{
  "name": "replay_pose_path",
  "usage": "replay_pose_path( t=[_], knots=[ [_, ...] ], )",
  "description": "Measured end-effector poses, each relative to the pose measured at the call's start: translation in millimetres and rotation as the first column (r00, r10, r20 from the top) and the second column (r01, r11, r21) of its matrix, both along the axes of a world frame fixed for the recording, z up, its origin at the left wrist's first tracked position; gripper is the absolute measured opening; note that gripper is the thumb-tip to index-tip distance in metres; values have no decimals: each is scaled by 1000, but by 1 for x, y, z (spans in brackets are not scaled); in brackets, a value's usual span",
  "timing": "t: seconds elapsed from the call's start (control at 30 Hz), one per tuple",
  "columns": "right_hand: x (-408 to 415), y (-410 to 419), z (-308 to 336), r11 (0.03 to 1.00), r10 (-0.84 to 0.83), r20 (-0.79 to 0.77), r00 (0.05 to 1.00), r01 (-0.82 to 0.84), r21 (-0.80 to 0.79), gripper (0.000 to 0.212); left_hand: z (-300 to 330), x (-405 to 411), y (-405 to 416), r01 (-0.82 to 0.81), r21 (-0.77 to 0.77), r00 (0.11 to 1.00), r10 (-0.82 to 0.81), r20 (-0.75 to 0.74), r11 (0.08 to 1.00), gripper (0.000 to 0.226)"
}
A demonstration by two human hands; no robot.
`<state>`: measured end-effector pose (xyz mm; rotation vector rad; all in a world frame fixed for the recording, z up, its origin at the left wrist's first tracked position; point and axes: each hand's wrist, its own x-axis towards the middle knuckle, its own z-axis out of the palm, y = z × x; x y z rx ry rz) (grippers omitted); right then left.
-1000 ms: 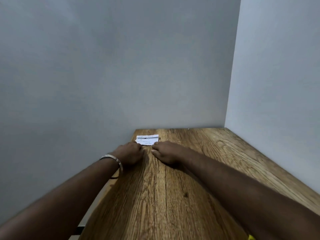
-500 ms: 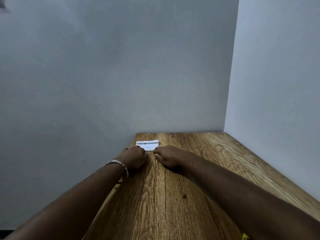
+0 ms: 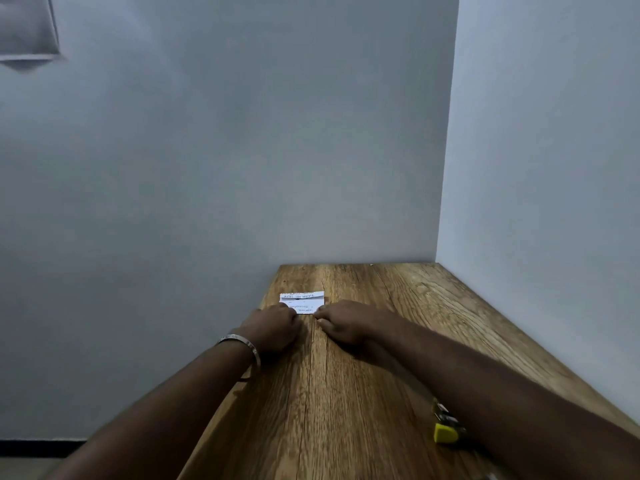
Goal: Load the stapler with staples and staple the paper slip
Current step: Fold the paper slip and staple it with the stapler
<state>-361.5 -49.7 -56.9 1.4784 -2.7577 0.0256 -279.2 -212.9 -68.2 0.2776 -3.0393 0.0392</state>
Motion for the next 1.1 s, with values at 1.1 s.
replay_pose_path(
  t=[1.1],
  knots=[
    [211, 134, 20, 991, 127, -13, 992, -126, 51, 28, 3, 219, 108, 140, -21, 989, -141, -34, 990, 38]
  ],
)
